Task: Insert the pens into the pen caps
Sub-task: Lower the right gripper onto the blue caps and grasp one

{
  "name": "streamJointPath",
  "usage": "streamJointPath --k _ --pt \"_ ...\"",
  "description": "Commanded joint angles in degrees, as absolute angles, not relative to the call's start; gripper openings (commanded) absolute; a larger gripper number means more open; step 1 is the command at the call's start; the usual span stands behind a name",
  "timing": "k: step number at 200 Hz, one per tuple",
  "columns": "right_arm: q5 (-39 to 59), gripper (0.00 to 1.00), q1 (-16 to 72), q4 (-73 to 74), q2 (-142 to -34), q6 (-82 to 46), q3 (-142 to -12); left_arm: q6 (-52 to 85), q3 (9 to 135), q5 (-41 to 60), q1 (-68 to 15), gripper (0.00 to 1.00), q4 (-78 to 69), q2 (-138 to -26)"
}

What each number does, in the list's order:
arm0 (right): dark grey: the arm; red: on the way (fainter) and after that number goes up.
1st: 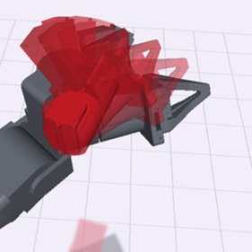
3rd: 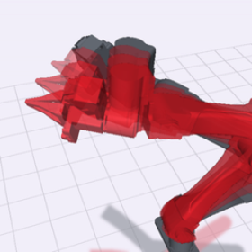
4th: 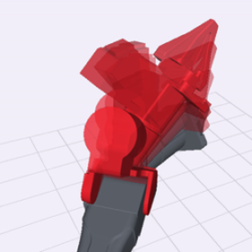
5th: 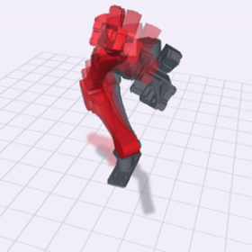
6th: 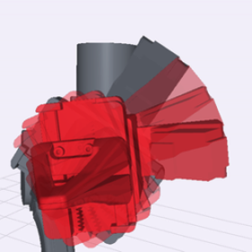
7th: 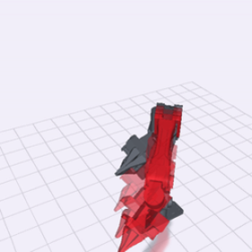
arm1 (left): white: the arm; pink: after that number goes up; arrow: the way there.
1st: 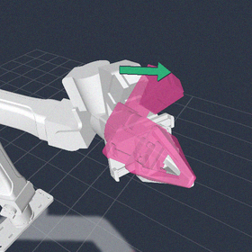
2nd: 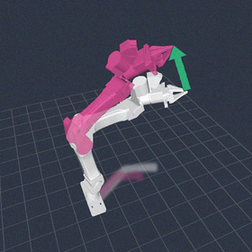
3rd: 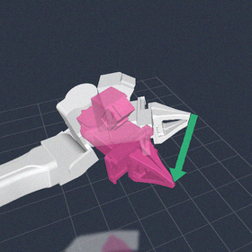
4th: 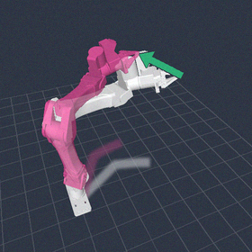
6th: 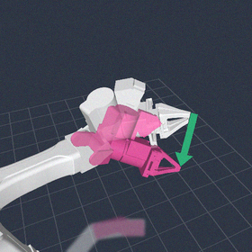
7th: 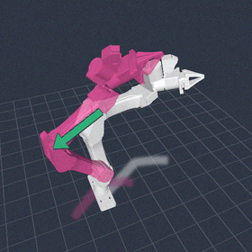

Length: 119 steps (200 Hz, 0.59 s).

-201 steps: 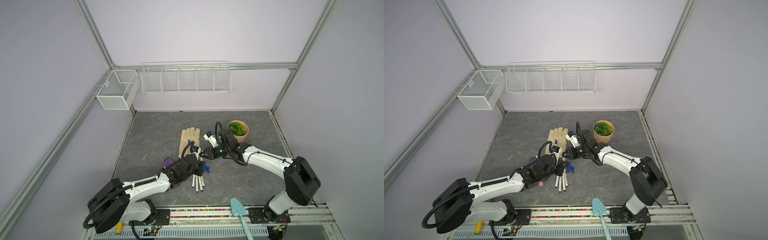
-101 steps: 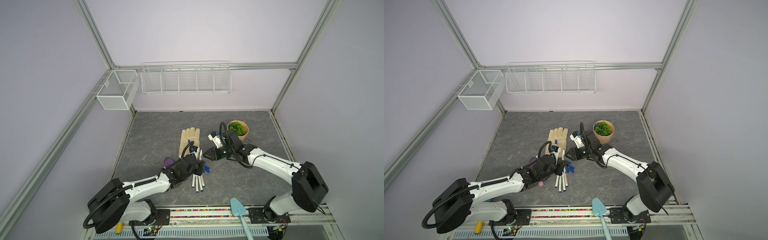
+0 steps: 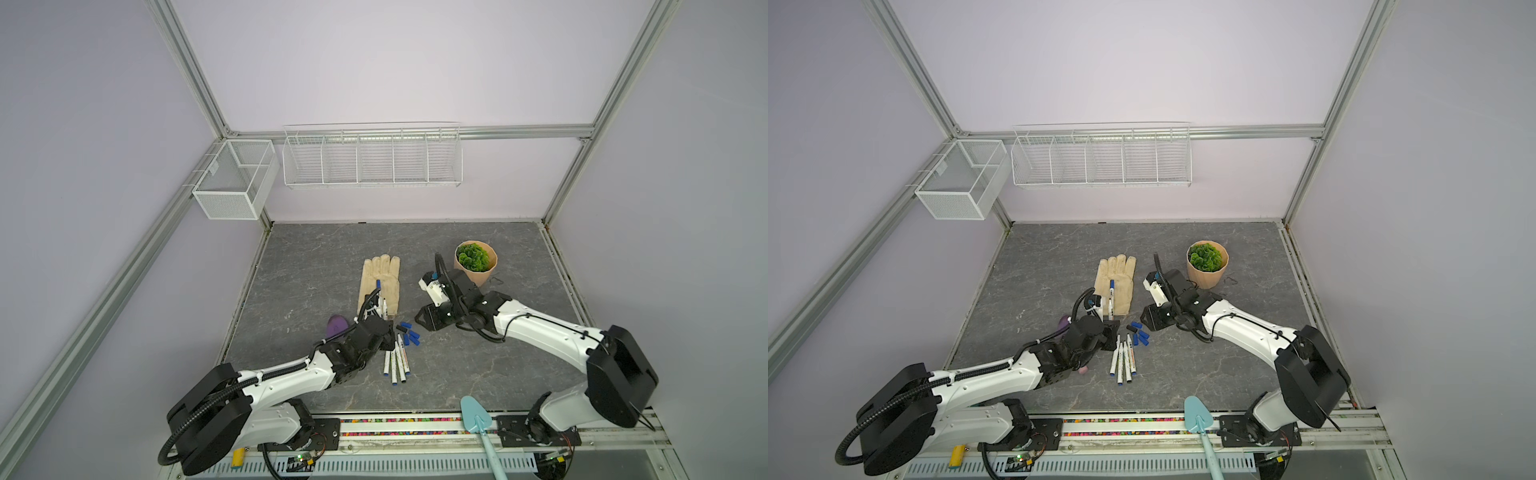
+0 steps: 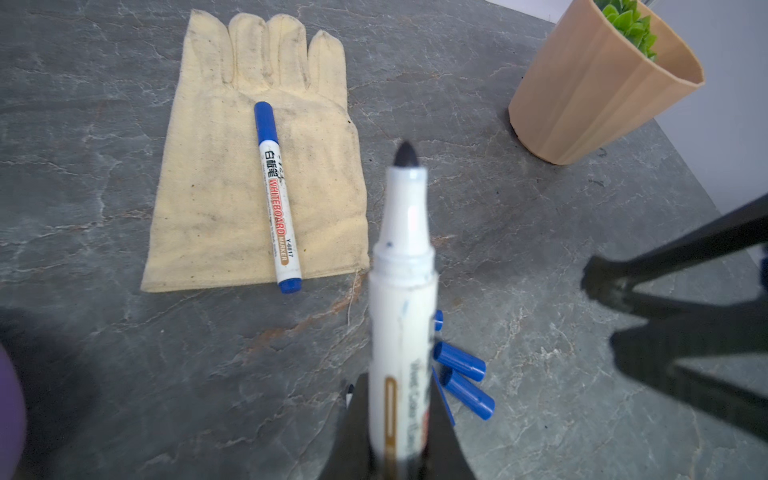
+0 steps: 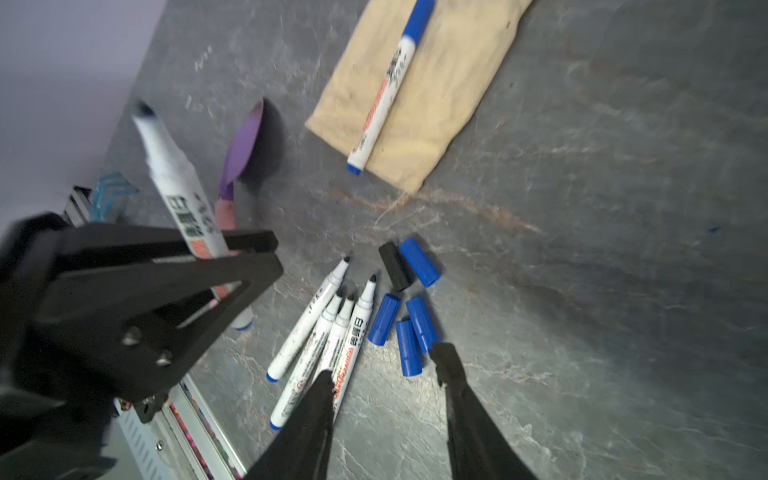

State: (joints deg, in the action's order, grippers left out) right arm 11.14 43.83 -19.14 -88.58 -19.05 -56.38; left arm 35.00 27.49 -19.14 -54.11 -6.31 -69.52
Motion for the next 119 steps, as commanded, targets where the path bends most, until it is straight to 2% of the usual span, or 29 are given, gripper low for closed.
streamJointPath --k 1,53,119 --pt "9.5 0.44 46.0 -24.4 -93.2 -15.8 -58.8 36.3 27.6 -20.8 -54.0 0.0 -5.7 -69.2" --pt "3.9 0.39 48.0 -28.1 -101.4 -14.9 -64.7 36.3 27.7 -20.6 -54.0 0.0 -5.5 -69.2" --pt "3.3 0.36 48.2 -30.1 -107.2 -14.5 -69.2 36.3 27.5 -20.2 -54.0 0.0 -5.5 -68.8"
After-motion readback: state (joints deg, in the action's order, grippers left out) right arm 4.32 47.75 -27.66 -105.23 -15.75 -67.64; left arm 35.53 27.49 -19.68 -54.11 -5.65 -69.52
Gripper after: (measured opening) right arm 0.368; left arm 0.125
